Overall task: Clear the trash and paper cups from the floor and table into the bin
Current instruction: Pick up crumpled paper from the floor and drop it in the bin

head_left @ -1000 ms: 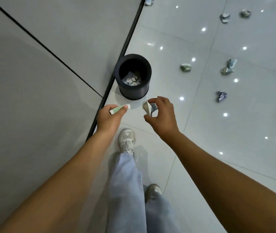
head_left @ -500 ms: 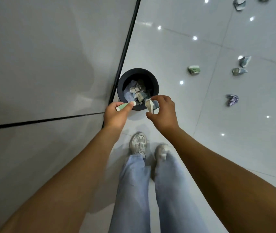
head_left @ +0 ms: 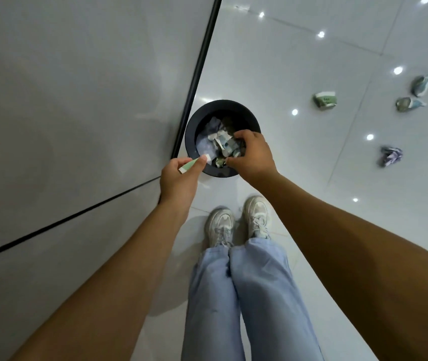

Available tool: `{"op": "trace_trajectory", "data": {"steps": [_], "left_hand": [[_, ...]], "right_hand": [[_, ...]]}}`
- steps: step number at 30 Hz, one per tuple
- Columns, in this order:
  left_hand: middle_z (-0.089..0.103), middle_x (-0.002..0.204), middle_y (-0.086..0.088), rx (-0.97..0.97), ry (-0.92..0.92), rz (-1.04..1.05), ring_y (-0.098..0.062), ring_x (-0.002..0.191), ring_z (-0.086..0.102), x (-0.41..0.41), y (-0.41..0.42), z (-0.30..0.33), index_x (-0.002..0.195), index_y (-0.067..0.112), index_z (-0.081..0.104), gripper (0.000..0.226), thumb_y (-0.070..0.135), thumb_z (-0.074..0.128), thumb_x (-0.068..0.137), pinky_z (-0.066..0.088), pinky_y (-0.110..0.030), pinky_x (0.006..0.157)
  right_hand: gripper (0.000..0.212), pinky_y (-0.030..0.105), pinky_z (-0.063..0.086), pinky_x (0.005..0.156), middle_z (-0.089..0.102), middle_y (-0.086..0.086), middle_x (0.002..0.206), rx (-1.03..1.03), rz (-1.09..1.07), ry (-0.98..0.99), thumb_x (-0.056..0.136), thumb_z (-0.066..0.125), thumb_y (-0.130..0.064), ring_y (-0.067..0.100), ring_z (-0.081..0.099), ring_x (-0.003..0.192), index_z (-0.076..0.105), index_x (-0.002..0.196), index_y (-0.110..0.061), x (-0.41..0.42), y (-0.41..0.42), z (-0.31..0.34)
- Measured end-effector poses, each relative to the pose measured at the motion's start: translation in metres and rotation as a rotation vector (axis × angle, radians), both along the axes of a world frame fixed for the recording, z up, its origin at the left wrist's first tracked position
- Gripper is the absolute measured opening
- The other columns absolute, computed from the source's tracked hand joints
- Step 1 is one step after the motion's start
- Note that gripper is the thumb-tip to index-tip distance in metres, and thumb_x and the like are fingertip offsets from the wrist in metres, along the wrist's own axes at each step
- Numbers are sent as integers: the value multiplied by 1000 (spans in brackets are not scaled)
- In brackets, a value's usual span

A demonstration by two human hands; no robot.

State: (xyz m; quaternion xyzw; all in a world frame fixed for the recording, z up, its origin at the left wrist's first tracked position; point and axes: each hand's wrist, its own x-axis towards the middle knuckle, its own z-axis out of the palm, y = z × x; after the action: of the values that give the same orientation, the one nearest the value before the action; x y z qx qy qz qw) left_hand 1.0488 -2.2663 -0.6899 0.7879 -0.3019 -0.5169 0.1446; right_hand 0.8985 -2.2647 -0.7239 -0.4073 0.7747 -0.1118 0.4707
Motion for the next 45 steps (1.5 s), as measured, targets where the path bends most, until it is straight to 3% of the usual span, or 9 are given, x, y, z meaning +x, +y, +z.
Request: {"op": "trace_trajectory", "data": {"steps": [9,12,15,18,22,26,31,39,45], "left_hand": [[60,83,4,-41,24,-29,-3,65,52,-43,-28,-15,97,15,61,31,36,75,78,42,-10,47],[61,102,-1,-45,-5,-141,-9,79,58,-59,-43,-30,107,16,60,41,39,74,78,47,-19,61],[56,119,-2,-14,-26,-283,-19,108,56,-64,-52,-47,122,14,56,51,41,70,81,45,-26,83],[51,132,-6,35,-31,-318,-18,114,51,-67,-46,-54,128,14,52,51,38,67,85,39,-24,86],[56,123,-7,76,-11,-398,-21,112,54,-67,-20,-32,119,12,57,40,28,68,85,45,-30,90],[55,96,15,-7,59,-547,-10,97,53,-79,13,10,115,17,57,31,20,65,86,41,-22,82],[56,123,-2,-51,67,-730,-10,108,48,-116,45,52,124,12,54,39,18,64,87,39,-24,94],[56,125,-1,-90,108,-899,-9,113,49,-193,65,90,119,17,57,32,23,64,88,38,-24,95],[57,122,-1,-46,66,-974,-14,114,51,-274,82,84,117,17,58,32,25,64,87,44,-32,99]], "right_hand": [[52,16,35,73,55,6,124,-25,4,-29,82,69,-13,14,48,98,50,130,-18,-34,24,21],[50,23,40,79,57,7,123,-53,-48,-67,81,70,-13,19,53,103,52,127,-16,-44,27,24],[50,24,43,81,57,5,121,-60,-61,-71,82,70,-15,17,54,101,51,128,-18,-52,28,22],[50,26,44,83,56,3,123,-38,-92,-59,82,69,-17,18,55,106,50,129,-20,-65,37,21],[51,31,46,90,55,5,128,5,-131,-45,83,67,-17,21,54,113,49,130,-21,-77,56,33],[49,30,44,90,53,5,131,7,-140,-8,85,64,-15,21,54,111,48,131,-20,-93,78,62],[47,23,34,89,51,4,132,-42,-143,57,86,63,-14,21,48,118,48,131,-18,-121,113,107],[48,32,41,96,50,2,133,0,-381,75,86,61,-15,21,47,121,48,132,-20,-189,169,142],[49,34,43,91,54,4,125,25,-530,84,83,64,-16,21,51,114,50,130,-21,-272,203,127]]}}
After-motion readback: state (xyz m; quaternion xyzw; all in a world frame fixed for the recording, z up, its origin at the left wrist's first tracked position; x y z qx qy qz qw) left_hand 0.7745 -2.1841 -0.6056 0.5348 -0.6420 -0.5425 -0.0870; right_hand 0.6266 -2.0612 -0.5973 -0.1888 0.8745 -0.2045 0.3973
